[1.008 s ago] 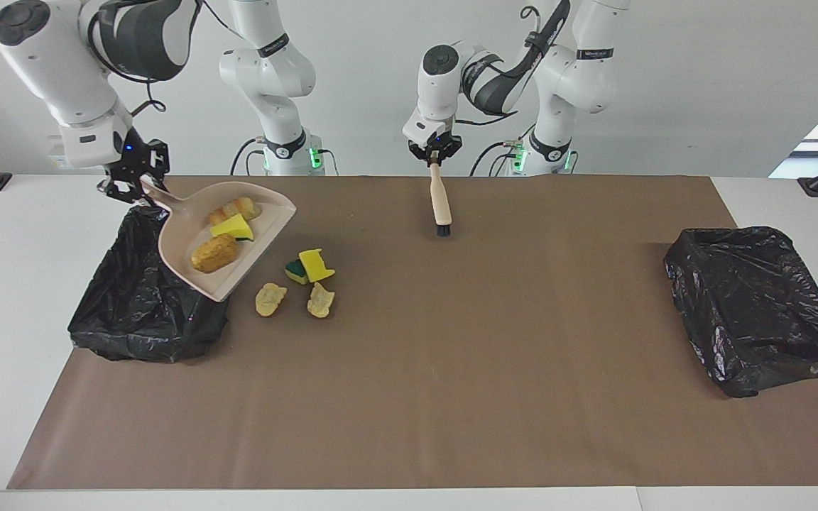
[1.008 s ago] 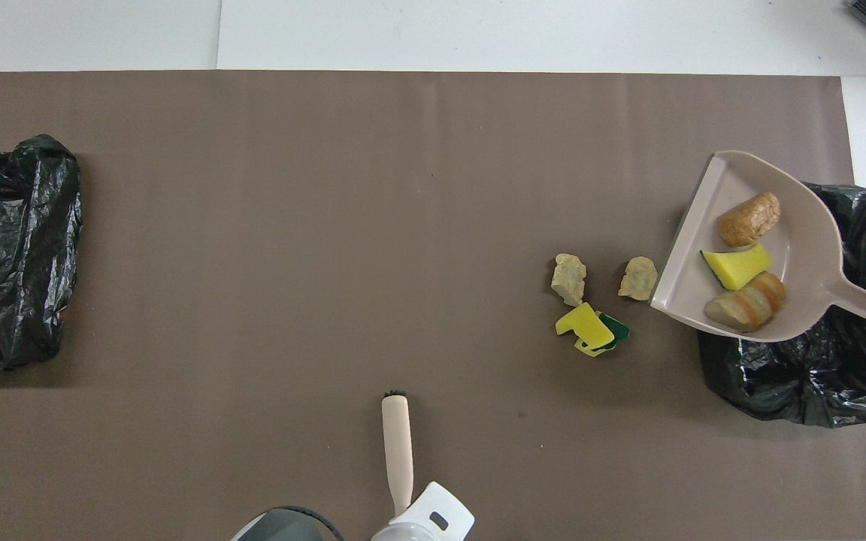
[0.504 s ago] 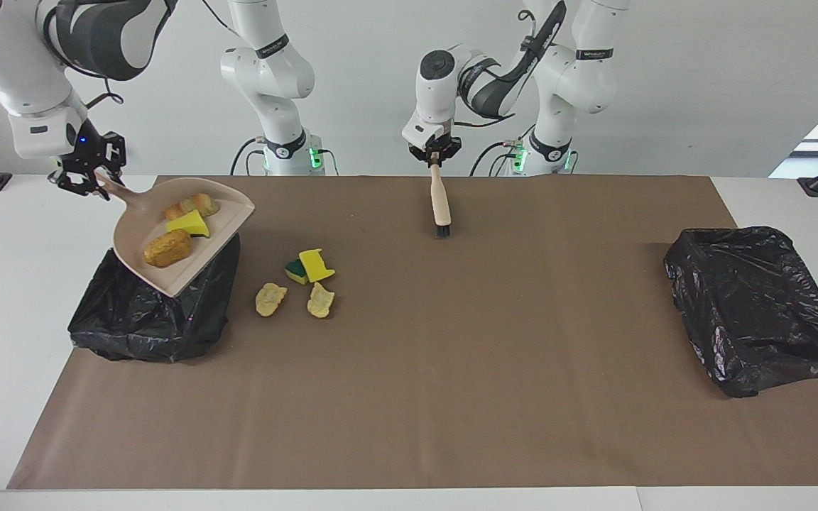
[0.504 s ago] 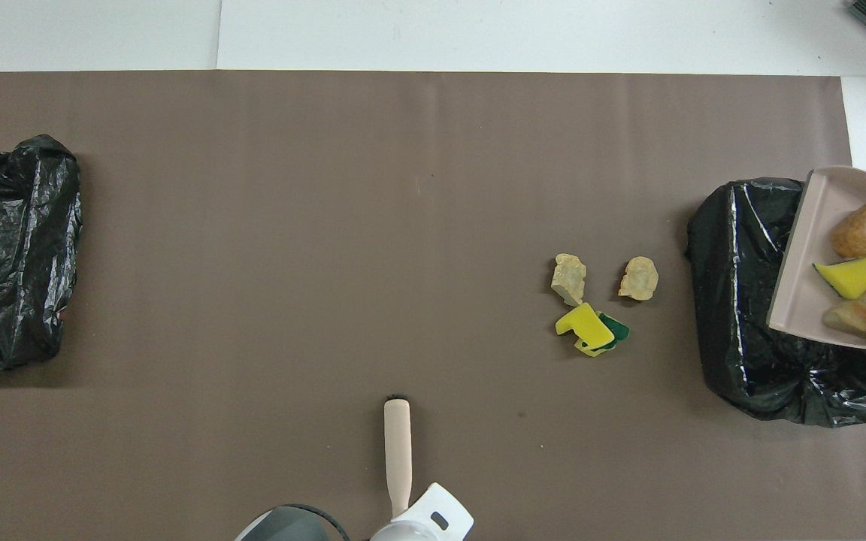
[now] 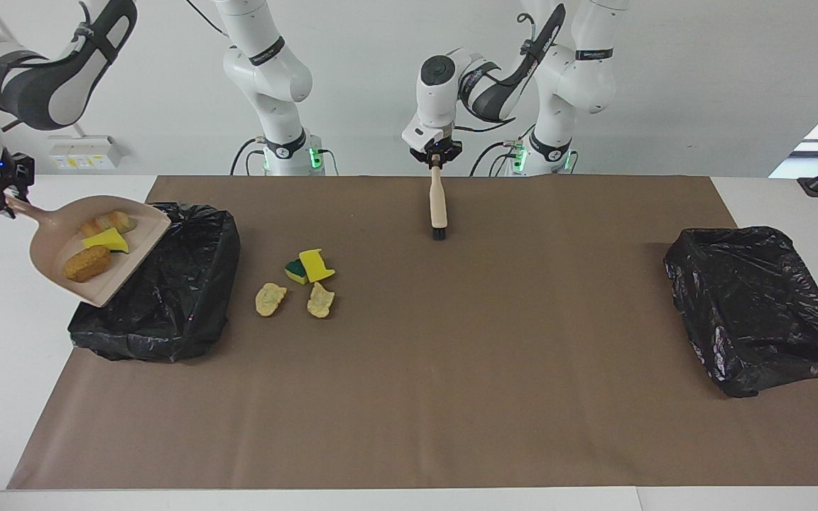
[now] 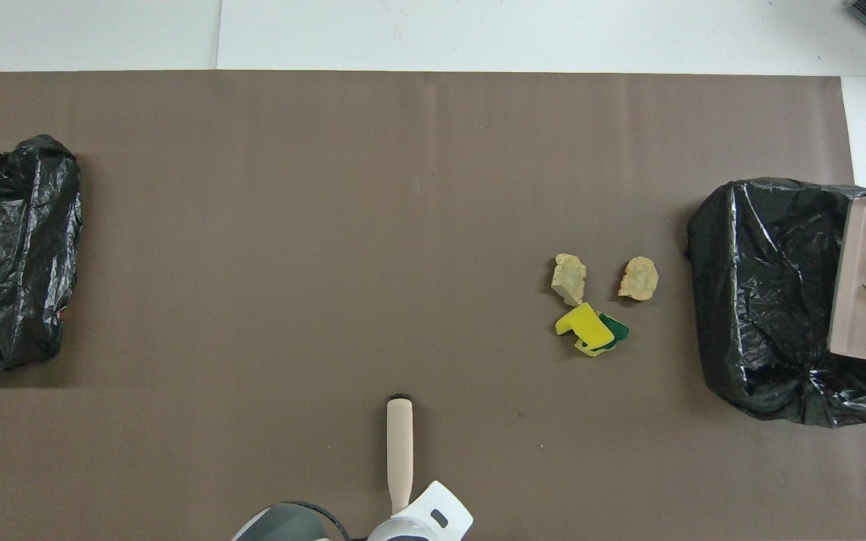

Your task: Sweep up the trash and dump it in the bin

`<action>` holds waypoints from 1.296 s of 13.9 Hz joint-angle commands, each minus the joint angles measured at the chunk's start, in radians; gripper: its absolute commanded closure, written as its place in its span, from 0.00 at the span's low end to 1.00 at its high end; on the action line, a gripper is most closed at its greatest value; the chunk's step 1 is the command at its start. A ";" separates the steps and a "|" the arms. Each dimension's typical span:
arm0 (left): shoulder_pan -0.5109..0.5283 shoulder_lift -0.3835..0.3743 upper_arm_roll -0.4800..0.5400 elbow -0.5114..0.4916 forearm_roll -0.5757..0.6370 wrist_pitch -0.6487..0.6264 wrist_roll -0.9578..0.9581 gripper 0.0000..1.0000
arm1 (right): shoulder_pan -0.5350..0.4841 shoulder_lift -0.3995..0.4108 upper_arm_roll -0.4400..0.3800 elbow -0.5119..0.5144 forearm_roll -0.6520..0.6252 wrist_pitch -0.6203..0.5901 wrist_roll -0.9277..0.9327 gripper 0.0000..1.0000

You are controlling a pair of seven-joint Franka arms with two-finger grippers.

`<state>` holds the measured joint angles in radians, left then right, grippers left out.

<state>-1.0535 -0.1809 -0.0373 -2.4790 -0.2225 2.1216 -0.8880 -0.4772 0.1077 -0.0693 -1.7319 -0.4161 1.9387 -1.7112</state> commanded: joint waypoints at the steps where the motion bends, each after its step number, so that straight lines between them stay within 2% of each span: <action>1: 0.068 0.053 0.014 0.098 -0.015 -0.072 0.050 0.51 | 0.025 -0.014 0.009 -0.014 -0.123 0.003 -0.019 1.00; 2: 0.093 0.067 0.014 0.151 -0.006 -0.115 0.085 0.25 | 0.031 -0.014 0.013 -0.014 -0.139 0.003 -0.019 1.00; 3: 0.116 0.081 0.017 0.210 0.006 -0.165 0.112 0.16 | 0.035 -0.013 0.011 -0.014 -0.147 0.003 -0.019 1.00; 4: 0.162 0.098 0.017 0.271 0.040 -0.204 0.125 0.00 | 0.038 -0.014 0.013 -0.017 -0.176 0.003 -0.018 1.00; 7: 0.263 0.093 0.019 0.398 0.173 -0.242 0.196 0.00 | 0.038 -0.017 0.019 -0.029 -0.225 0.005 -0.010 1.00; 9: 0.364 0.089 0.019 0.510 0.225 -0.326 0.309 0.00 | 0.058 -0.020 0.020 -0.041 -0.240 0.009 0.022 1.00; 11: 0.476 0.098 0.019 0.644 0.247 -0.454 0.459 0.00 | 0.078 -0.022 0.020 -0.044 -0.289 0.002 0.065 1.00; 18: 0.786 0.093 0.027 0.942 0.250 -0.736 0.845 0.00 | 0.097 -0.039 0.019 -0.049 -0.323 -0.006 0.067 1.00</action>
<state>-0.3370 -0.1134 0.0028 -1.6437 0.0142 1.4769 -0.1374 -0.3902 0.1020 -0.0526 -1.7553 -0.7057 1.9381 -1.6633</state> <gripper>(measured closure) 0.000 0.678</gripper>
